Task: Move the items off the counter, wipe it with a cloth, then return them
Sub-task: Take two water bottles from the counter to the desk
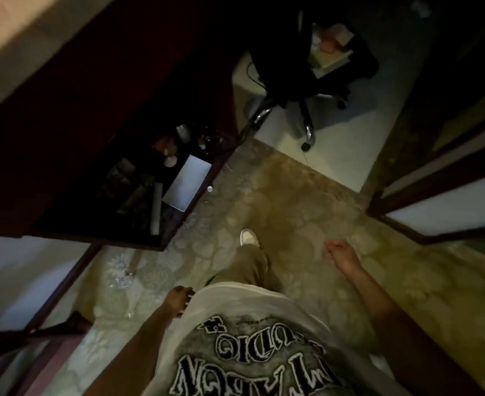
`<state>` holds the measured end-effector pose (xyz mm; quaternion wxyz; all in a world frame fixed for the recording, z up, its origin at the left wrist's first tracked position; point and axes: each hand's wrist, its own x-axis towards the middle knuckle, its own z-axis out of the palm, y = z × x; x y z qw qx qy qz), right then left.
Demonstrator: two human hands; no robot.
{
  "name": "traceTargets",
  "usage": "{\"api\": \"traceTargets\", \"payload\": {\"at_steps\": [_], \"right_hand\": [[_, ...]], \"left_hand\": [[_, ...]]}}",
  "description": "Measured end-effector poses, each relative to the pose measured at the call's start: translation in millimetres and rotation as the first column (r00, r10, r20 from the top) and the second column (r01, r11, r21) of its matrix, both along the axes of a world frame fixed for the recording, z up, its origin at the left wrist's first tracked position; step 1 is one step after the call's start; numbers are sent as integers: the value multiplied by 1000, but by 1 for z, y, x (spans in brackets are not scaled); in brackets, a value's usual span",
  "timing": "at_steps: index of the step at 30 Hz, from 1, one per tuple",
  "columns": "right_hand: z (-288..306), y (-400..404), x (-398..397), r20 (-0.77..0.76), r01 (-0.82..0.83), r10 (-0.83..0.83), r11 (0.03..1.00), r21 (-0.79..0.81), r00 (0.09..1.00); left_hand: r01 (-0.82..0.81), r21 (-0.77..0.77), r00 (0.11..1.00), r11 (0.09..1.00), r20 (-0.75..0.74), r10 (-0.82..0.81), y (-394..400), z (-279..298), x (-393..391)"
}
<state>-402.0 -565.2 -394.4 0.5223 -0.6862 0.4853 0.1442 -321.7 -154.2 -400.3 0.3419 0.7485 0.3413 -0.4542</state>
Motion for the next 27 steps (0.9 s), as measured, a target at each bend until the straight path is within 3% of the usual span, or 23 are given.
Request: {"api": "traceTargets", "payload": {"at_steps": [3, 7, 12, 16, 18, 22, 27], "right_hand": [[-4, -19, 59, -56, -30, 31, 999, 20, 998], [-2, -32, 139, -56, -103, 107, 992, 78, 993], [61, -27, 278, 216, -205, 179, 973, 105, 960], [132, -4, 379, 492, -349, 287, 937, 36, 822], [167, 11, 424, 623, -386, 288, 922, 26, 728], [256, 37, 492, 796, -512, 331, 859, -31, 507], [338, 60, 562, 901, -599, 343, 791, -125, 265]], "left_hand": [[-59, -70, 996, 996, -64, 55, -49, 8, 48], [-70, -188, 995, 980, 58, 82, -104, 17, 138], [-73, -332, 895, 940, 394, 209, -159, 75, 254], [-72, -413, 769, 908, 556, 314, -171, 142, 312], [-74, -388, 674, 919, 660, 333, -171, 176, 328], [-122, -333, 348, 935, 868, 354, -175, 267, 346], [-277, -297, 17, 914, 949, 314, -158, 372, 394]]}}
